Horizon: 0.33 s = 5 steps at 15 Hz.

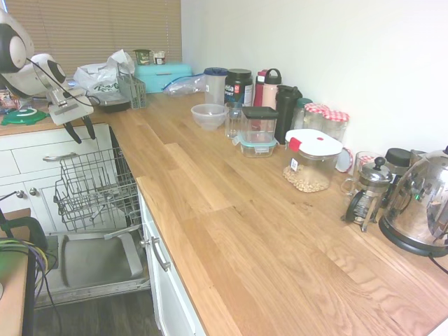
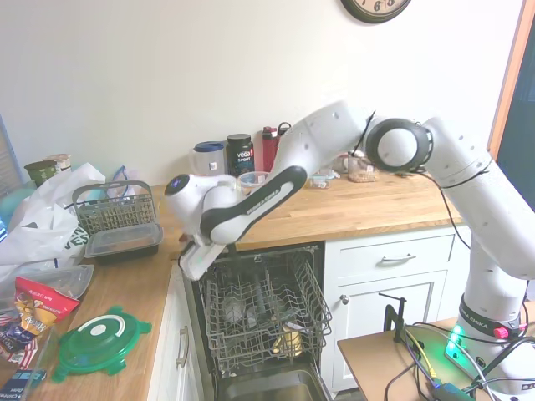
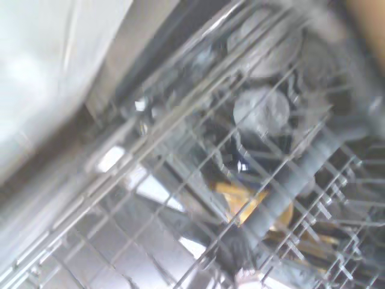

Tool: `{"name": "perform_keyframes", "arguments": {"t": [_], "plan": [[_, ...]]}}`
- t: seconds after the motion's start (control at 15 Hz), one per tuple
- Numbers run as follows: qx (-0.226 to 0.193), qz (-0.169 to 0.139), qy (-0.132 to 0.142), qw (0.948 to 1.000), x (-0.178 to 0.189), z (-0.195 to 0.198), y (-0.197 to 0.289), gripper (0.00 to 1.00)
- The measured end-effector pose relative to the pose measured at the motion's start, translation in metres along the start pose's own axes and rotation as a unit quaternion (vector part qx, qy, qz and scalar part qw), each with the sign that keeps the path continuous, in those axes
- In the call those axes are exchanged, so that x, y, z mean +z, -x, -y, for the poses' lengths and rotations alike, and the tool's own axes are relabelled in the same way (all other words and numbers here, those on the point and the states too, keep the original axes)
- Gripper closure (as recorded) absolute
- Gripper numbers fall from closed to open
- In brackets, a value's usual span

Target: Put the fork in the dishwasher

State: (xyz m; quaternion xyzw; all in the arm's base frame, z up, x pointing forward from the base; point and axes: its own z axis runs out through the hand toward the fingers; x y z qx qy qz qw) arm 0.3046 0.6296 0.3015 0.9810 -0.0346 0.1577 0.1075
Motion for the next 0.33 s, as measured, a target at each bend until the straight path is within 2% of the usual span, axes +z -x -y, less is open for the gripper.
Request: {"name": "perform_keyframes", "arguments": {"t": [0.33], "plan": [[0.046,0.006,-0.074,0.9962,-0.039,-0.077,-0.061,0.00]]}}
